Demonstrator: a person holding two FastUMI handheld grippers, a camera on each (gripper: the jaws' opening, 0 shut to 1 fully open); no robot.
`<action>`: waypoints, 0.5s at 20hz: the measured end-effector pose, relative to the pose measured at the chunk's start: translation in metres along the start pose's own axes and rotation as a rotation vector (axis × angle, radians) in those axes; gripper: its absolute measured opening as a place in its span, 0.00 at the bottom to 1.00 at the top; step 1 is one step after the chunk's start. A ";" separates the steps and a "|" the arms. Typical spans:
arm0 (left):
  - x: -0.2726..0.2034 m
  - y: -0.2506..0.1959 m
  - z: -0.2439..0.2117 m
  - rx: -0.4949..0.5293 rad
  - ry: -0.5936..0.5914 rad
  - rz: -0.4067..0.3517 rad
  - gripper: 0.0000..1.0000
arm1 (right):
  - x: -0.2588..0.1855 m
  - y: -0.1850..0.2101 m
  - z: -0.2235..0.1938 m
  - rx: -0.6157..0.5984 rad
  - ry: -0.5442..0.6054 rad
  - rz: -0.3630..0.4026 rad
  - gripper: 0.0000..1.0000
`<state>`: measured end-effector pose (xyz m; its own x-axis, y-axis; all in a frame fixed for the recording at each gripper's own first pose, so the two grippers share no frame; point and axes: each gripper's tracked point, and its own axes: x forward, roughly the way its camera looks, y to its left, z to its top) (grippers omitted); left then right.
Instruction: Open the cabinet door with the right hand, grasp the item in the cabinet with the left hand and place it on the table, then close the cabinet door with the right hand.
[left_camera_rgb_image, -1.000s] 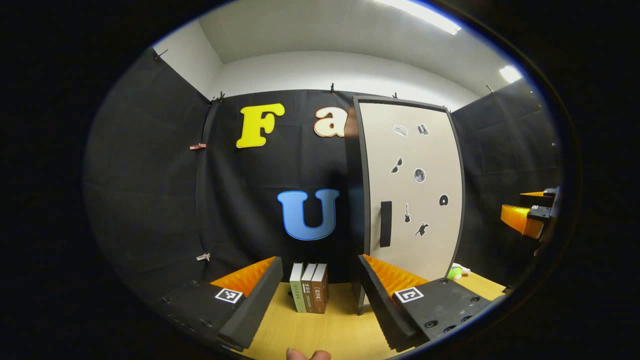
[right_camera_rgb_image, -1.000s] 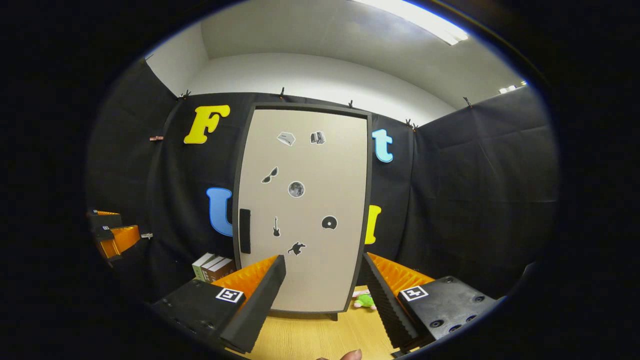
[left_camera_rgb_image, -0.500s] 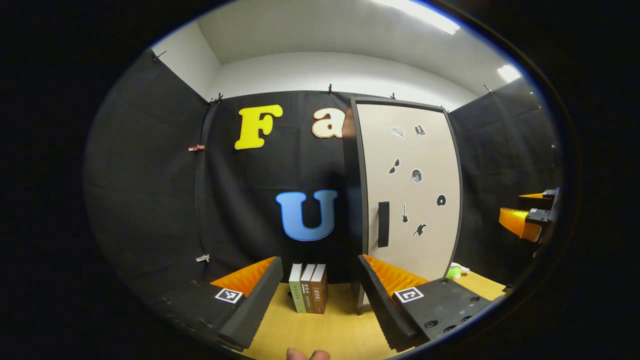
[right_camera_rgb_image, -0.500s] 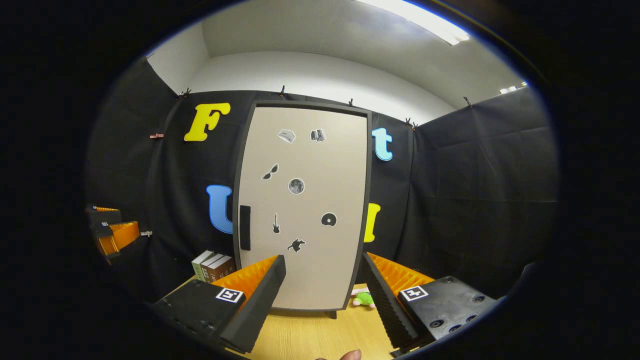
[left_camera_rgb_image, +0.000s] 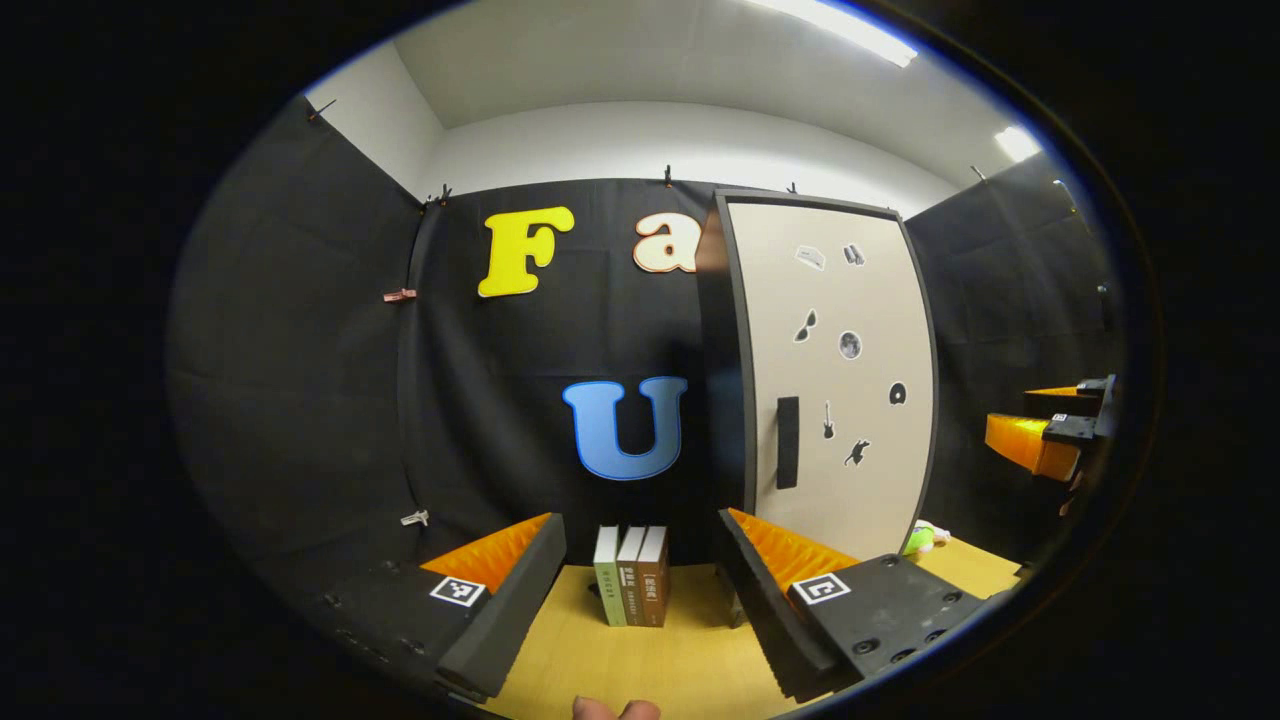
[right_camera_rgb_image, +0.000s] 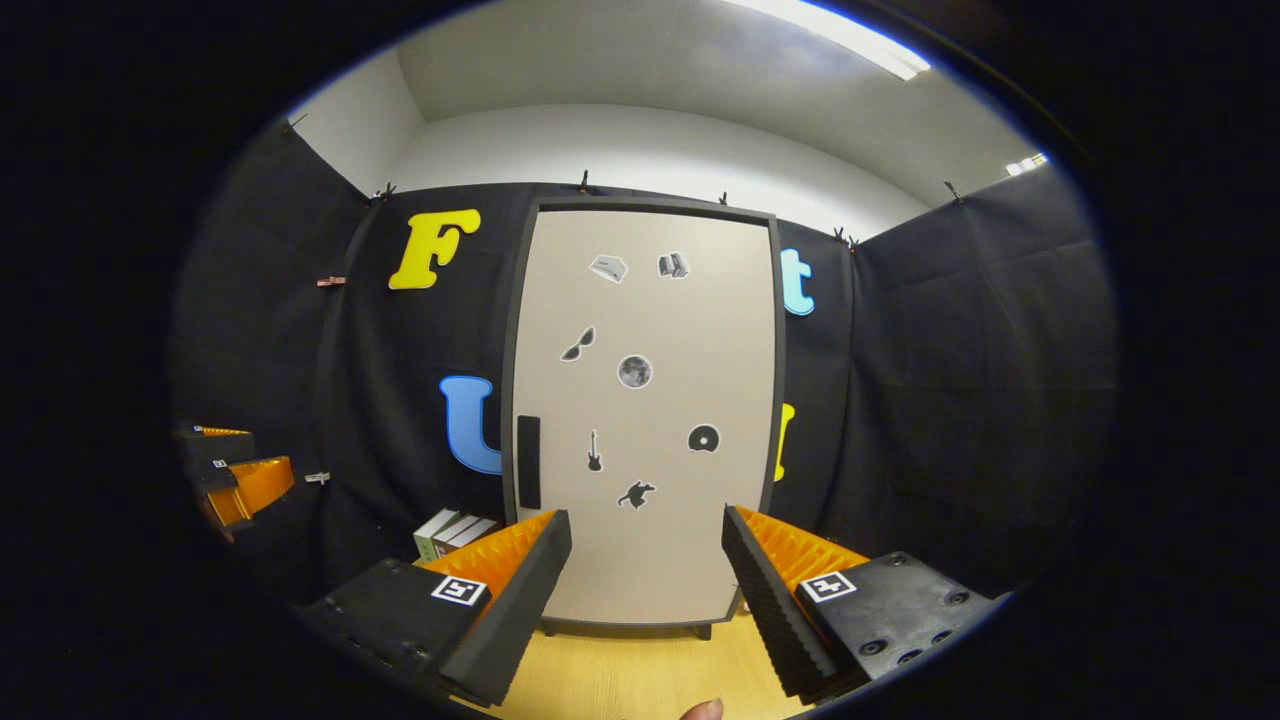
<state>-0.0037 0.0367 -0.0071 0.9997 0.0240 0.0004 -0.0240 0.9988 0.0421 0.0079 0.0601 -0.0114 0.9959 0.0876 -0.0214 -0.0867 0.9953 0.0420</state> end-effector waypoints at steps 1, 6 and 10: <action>0.001 0.005 -0.001 0.007 -0.001 0.004 0.95 | 0.006 0.008 -0.001 0.007 -0.002 0.008 0.97; 0.009 0.036 -0.018 0.005 0.017 0.018 0.95 | 0.051 0.055 -0.009 0.009 -0.010 0.058 0.97; 0.020 0.058 -0.029 0.011 0.023 0.028 0.95 | 0.096 0.088 -0.016 0.009 -0.028 0.081 0.97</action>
<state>0.0149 0.0966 -0.0332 0.9984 0.0530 -0.0214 -0.0518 0.9972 0.0531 0.0953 0.1567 -0.0261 0.9860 0.1666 0.0099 -0.1668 0.9846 0.0514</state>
